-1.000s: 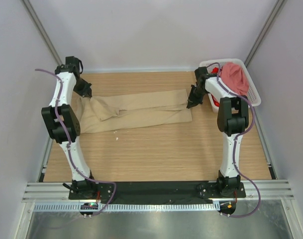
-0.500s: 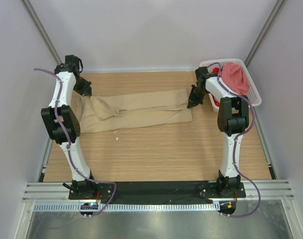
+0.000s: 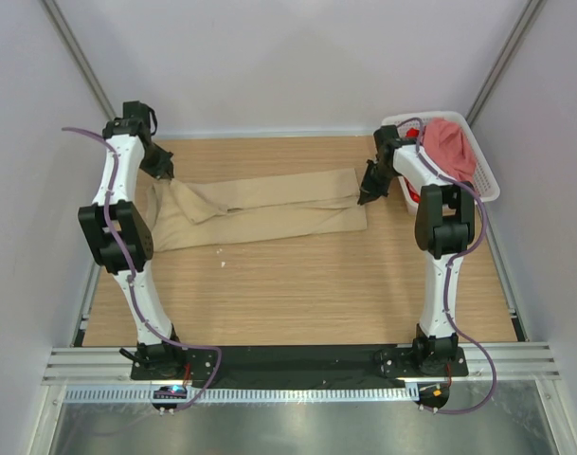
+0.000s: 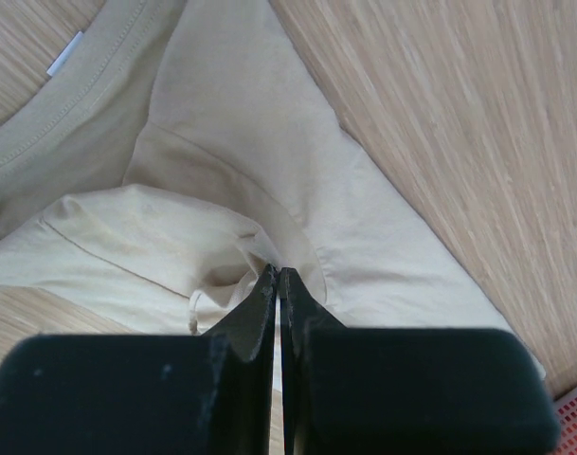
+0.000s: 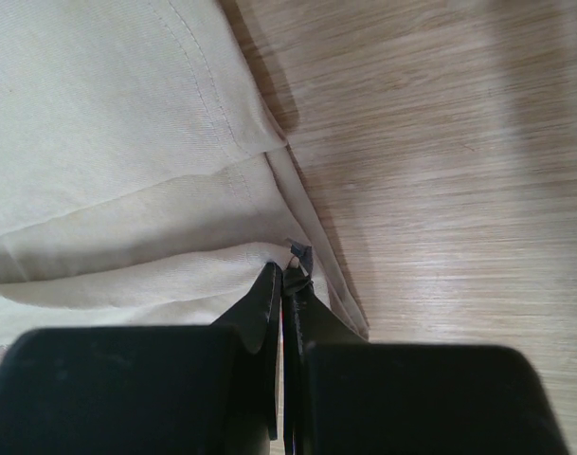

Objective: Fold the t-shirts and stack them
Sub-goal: Fold the tshirt

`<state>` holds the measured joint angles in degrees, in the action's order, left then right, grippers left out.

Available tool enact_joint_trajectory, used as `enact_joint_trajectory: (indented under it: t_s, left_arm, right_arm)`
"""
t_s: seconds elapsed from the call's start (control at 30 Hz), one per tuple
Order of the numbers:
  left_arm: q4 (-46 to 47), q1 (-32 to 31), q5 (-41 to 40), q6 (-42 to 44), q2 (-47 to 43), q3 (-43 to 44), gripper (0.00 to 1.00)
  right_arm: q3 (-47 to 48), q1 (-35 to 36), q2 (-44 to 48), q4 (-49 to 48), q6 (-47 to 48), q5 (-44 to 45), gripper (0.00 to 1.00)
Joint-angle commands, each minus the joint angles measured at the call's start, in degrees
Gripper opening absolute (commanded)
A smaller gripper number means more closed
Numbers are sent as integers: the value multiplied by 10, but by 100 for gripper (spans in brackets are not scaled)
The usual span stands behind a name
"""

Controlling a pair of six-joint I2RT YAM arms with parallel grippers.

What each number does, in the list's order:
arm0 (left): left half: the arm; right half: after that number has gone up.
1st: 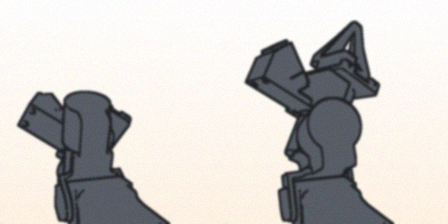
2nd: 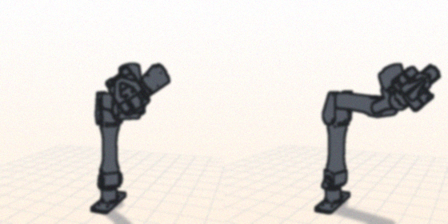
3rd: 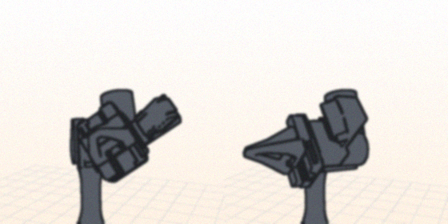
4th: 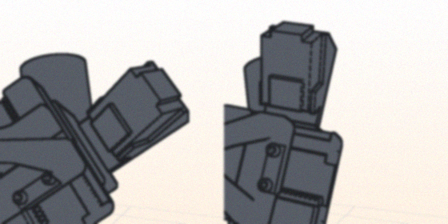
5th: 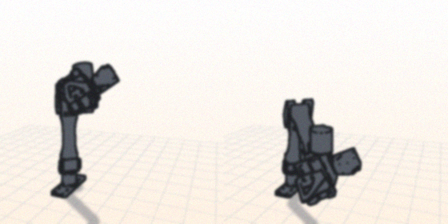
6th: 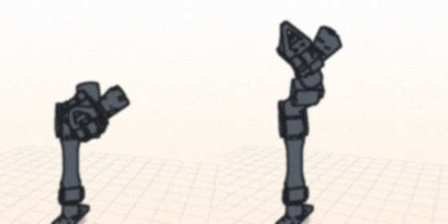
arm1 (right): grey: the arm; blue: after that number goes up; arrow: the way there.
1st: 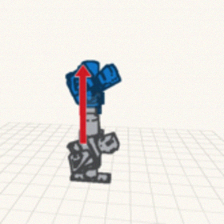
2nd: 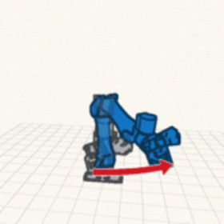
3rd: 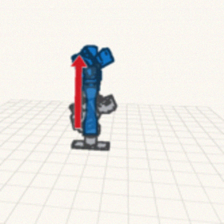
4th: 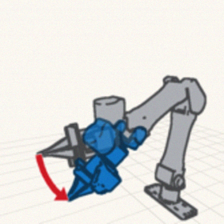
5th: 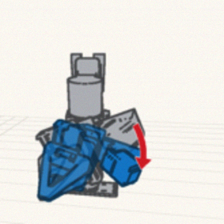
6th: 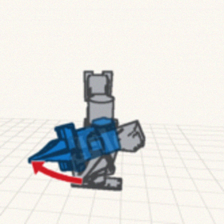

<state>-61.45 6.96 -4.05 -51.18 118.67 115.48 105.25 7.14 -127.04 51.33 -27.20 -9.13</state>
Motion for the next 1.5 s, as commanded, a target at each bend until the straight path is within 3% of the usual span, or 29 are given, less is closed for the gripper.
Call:
enact_joint_trajectory:
  t_s: [0.0,0.67,1.2,1.33,1.4,1.43,1.47]
  left_arm:
    - [9,-2,1,-8,2,50,0]
    - [0,-2,5,-3,60,75,0]
    - [-6,2,0,-2,68,88,2]
    - [-20,5,4,3,67,106,17]
    - [-29,8,3,11,63,120,24]
    - [-38,9,1,15,55,125,32]
    - [-42,10,-1,20,51,128,36]
  right_arm:
    - [30,-11,-8,2,-12,12,1]
    - [70,-12,-46,-13,-10,9,1]
    - [106,-12,-60,-11,-14,24,10]
    - [130,-12,-68,-2,-14,31,20]
    - [147,-11,-68,6,-11,34,29]
    - [156,-11,-68,11,-7,38,34]
    - [165,-12,-68,17,-4,43,47]
